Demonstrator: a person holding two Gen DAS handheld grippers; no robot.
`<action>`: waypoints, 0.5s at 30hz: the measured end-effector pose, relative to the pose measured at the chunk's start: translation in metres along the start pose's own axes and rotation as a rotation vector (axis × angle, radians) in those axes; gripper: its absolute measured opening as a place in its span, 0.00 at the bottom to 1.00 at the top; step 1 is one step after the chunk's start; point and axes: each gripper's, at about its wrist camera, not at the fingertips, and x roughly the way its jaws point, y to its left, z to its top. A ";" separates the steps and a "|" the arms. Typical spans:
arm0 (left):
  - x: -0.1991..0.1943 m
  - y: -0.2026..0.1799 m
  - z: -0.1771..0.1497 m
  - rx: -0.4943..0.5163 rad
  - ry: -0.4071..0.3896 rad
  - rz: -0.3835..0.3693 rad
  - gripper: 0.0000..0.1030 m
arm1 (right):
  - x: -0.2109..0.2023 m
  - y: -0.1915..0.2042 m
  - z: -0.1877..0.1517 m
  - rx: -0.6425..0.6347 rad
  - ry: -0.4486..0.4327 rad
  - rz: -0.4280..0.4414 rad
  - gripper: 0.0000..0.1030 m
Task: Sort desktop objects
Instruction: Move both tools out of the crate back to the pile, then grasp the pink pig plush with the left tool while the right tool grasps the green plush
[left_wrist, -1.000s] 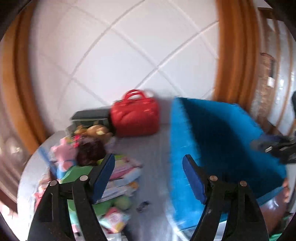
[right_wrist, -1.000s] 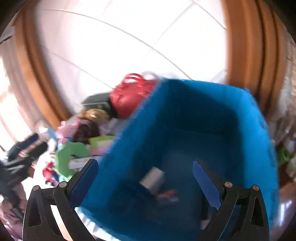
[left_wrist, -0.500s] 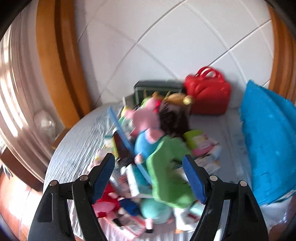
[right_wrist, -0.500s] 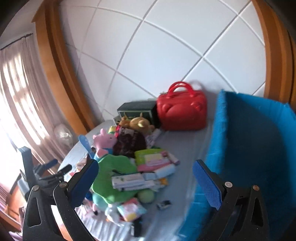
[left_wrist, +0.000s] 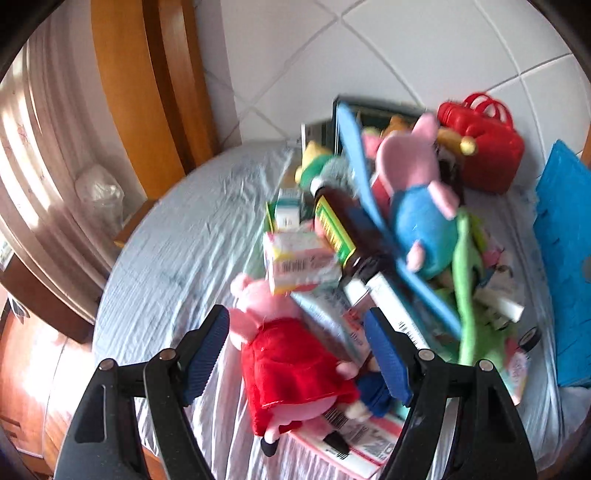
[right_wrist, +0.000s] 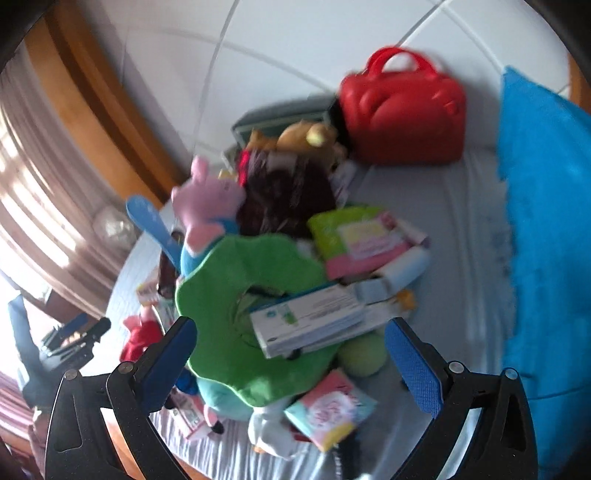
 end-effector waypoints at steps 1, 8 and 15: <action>0.009 0.002 -0.003 -0.004 0.025 -0.007 0.73 | 0.012 0.008 -0.002 -0.015 0.021 0.007 1.00; 0.069 0.014 -0.022 -0.008 0.168 0.020 0.73 | 0.068 0.052 -0.010 -0.090 0.118 0.046 1.00; 0.099 0.046 -0.046 -0.004 0.273 0.105 0.73 | 0.106 0.077 -0.005 -0.133 0.152 0.047 1.00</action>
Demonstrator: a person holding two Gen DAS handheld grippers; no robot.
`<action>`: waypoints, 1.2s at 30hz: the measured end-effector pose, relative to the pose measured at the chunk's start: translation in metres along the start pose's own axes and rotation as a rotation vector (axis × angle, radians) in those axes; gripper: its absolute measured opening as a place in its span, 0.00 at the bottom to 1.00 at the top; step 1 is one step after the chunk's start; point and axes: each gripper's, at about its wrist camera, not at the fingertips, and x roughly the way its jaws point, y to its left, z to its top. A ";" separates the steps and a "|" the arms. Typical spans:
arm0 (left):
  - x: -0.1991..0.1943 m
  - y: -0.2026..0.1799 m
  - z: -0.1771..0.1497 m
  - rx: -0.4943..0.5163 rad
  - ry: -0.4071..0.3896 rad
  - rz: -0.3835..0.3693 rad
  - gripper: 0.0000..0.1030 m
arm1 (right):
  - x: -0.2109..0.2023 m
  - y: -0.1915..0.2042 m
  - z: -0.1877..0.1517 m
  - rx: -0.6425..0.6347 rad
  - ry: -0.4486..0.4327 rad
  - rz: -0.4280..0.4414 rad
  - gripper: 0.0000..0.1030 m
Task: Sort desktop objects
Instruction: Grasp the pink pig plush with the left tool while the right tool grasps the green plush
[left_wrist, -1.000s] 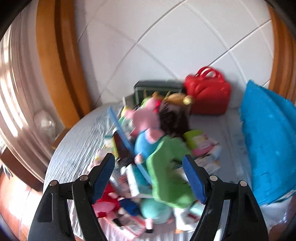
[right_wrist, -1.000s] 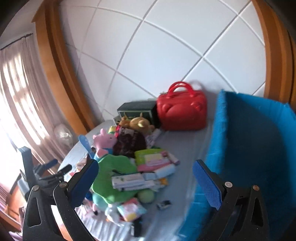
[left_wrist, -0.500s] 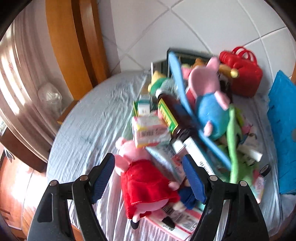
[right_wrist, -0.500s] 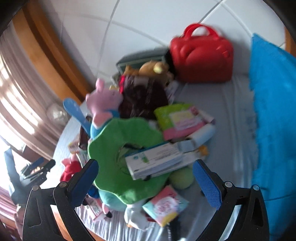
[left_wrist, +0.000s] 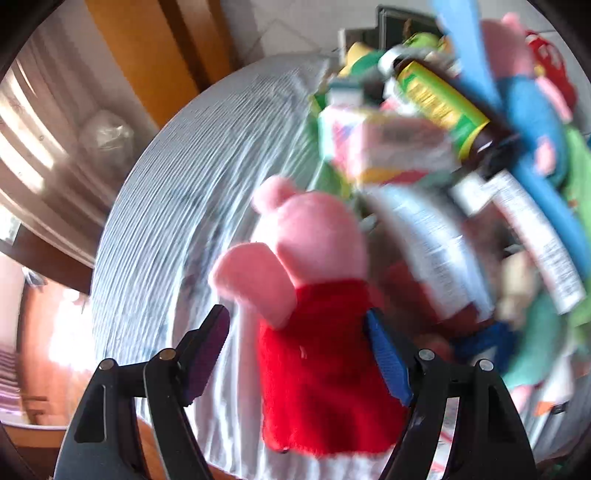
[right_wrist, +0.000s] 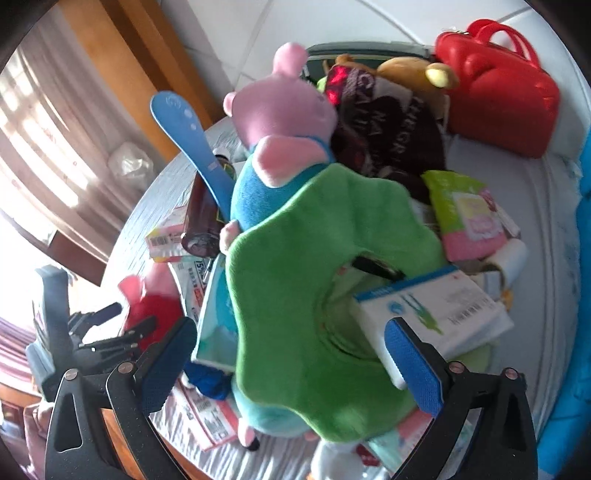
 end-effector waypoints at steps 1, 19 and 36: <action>0.003 0.004 -0.001 -0.011 0.011 -0.020 0.73 | 0.007 0.001 0.003 -0.003 0.007 -0.005 1.00; 0.049 0.001 0.010 -0.087 0.162 -0.199 0.74 | 0.031 -0.026 0.003 0.061 0.068 0.064 0.56; 0.051 -0.009 0.010 -0.073 0.148 -0.136 0.75 | 0.045 -0.063 0.002 0.119 0.101 -0.120 0.64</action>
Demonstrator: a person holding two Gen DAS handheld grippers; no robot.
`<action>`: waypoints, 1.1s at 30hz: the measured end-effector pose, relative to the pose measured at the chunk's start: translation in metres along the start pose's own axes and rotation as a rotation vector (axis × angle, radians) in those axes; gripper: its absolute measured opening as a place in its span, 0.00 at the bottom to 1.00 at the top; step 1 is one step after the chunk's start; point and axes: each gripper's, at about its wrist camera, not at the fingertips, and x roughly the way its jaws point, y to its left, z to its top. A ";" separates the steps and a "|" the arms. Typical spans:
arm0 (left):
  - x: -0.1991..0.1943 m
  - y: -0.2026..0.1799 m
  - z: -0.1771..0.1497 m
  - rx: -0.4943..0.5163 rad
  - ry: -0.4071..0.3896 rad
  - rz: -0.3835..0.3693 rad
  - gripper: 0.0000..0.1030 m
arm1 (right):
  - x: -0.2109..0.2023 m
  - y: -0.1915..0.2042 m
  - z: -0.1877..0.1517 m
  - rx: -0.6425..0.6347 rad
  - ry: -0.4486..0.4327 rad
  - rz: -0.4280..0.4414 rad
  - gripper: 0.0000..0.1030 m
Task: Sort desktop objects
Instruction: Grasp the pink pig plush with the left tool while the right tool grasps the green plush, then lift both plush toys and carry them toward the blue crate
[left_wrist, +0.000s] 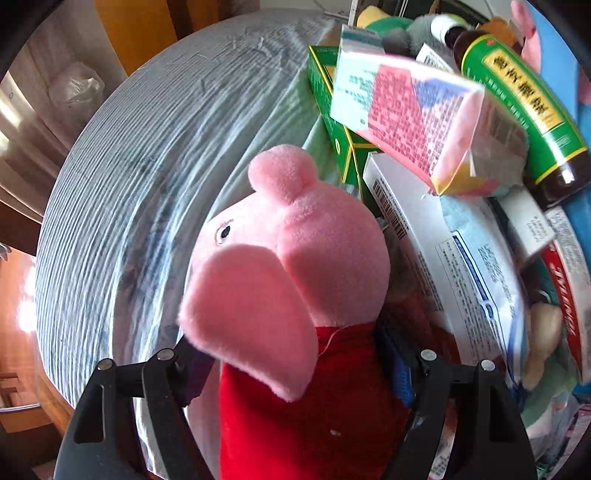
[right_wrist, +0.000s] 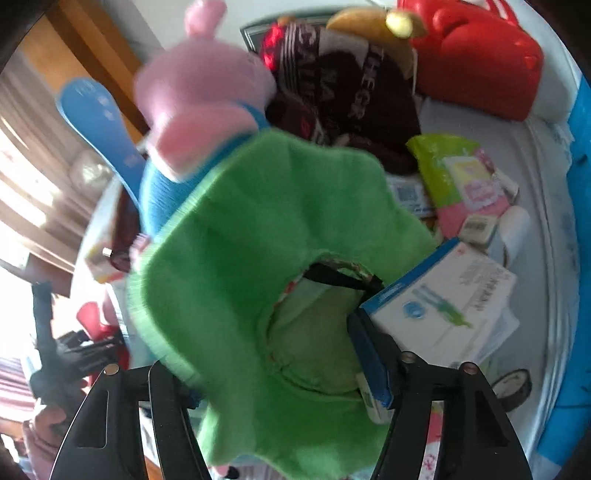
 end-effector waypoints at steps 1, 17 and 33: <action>0.000 -0.001 0.002 0.004 0.003 0.008 0.75 | 0.004 0.002 -0.002 -0.010 0.004 -0.006 0.64; -0.128 0.009 -0.026 0.000 -0.349 -0.032 0.65 | -0.122 0.013 -0.003 -0.124 -0.298 0.083 0.12; -0.261 -0.057 -0.020 0.157 -0.690 -0.152 0.65 | -0.262 0.017 -0.025 -0.121 -0.618 0.023 0.12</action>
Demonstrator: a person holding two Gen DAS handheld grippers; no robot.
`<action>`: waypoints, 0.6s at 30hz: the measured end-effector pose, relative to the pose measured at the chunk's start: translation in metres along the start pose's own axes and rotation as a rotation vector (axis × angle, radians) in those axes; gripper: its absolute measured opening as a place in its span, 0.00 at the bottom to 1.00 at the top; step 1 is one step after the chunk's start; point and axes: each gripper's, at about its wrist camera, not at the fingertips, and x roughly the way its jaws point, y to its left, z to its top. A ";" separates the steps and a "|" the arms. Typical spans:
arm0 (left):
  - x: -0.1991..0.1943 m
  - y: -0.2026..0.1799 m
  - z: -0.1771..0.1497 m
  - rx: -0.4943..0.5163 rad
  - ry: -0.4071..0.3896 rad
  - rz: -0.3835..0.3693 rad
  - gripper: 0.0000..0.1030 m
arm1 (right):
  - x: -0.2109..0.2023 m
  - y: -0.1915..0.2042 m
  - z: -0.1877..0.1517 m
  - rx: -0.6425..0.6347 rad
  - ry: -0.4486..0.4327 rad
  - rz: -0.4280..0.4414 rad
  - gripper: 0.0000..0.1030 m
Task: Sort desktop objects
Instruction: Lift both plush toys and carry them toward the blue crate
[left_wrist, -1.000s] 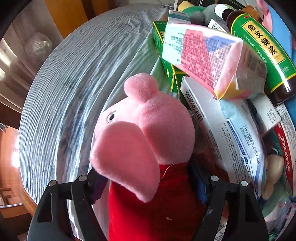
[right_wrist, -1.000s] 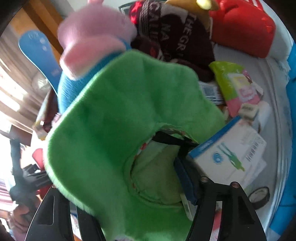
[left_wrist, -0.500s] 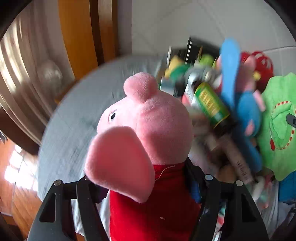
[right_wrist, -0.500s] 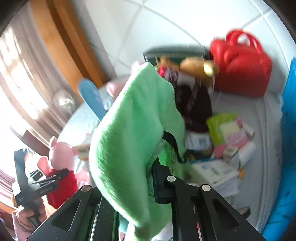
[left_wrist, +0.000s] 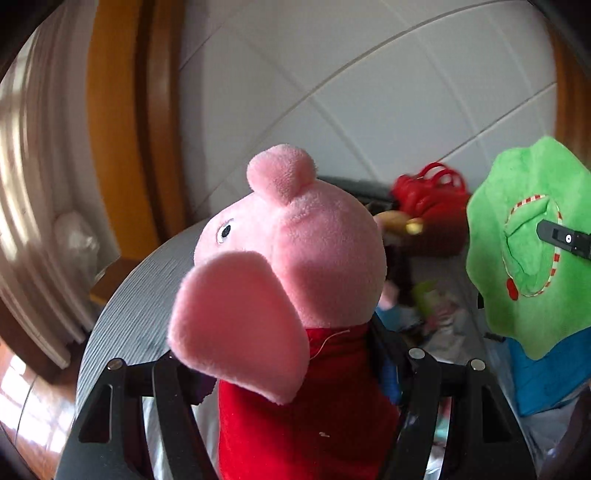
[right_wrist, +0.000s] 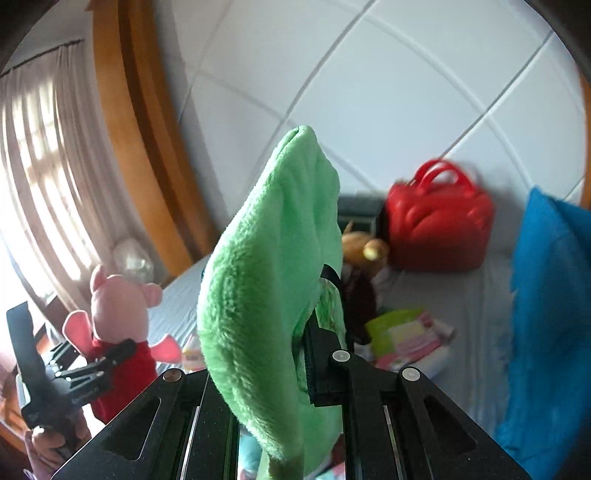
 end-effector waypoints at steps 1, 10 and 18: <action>-0.002 -0.009 0.003 0.010 -0.008 -0.016 0.65 | -0.011 -0.006 0.003 0.003 -0.018 -0.018 0.12; -0.018 -0.137 0.043 0.142 -0.101 -0.193 0.65 | -0.114 -0.081 0.031 0.029 -0.166 -0.200 0.11; -0.036 -0.282 0.076 0.232 -0.162 -0.342 0.65 | -0.186 -0.179 0.059 0.037 -0.223 -0.371 0.11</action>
